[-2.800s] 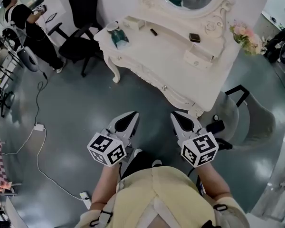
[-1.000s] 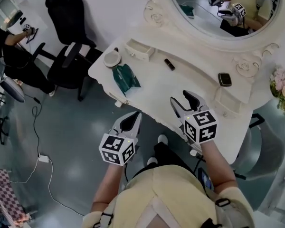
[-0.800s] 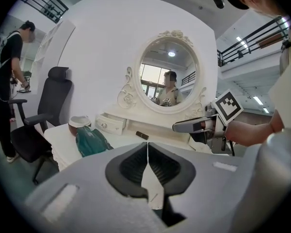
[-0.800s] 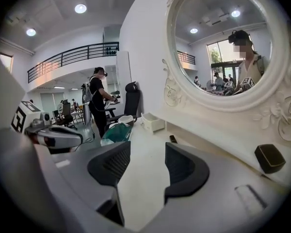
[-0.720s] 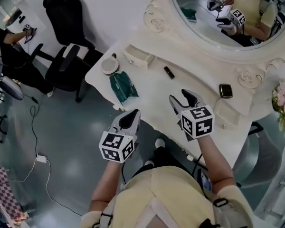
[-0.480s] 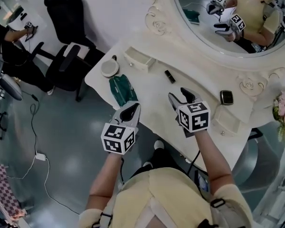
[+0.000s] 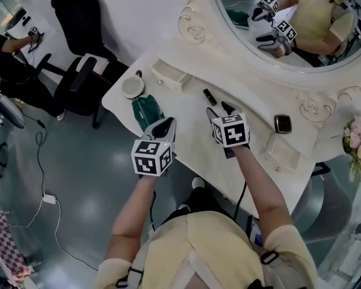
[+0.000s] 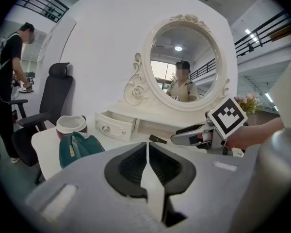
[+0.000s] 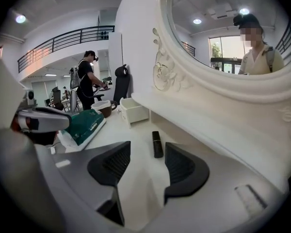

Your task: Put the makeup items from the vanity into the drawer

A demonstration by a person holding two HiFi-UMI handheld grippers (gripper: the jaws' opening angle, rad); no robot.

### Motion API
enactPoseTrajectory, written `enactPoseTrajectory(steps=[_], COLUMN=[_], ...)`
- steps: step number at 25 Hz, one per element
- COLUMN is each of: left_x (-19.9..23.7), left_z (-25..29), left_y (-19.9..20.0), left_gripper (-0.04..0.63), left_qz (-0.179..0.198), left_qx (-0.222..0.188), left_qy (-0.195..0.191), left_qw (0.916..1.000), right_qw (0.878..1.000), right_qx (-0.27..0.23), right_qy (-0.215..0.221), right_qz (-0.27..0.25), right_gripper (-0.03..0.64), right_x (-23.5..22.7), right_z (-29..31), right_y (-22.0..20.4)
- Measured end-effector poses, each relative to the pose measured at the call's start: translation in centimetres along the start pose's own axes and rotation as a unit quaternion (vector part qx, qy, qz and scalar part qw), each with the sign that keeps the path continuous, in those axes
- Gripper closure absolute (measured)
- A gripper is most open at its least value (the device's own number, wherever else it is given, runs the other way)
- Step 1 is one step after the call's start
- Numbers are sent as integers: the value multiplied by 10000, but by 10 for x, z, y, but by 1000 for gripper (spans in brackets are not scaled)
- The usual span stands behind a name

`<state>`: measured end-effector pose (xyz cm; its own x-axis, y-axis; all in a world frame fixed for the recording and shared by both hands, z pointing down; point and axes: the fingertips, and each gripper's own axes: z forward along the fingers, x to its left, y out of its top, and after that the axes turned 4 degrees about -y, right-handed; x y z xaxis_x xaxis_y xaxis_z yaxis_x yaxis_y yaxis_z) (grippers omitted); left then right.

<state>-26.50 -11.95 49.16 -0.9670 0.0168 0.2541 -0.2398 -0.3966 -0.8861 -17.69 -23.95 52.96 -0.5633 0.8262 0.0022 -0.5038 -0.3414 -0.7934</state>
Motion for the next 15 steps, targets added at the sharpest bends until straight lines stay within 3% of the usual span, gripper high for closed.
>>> enactPoseTrajectory(steps=[10, 15], left_x=[5, 7], left_z=[18, 25], left_y=[-8, -13], left_gripper=[572, 572], left_qz=[-48, -80], left_qx=[162, 213], left_qy=[119, 132], left_qw=[9998, 9997], right_qw=[9990, 9967], right_qx=[373, 760], right_qy=[-206, -266], right_qz=[-143, 137], right_gripper=[408, 401], right_x=[-12, -20], right_z=[48, 62], right_y=[-6, -14])
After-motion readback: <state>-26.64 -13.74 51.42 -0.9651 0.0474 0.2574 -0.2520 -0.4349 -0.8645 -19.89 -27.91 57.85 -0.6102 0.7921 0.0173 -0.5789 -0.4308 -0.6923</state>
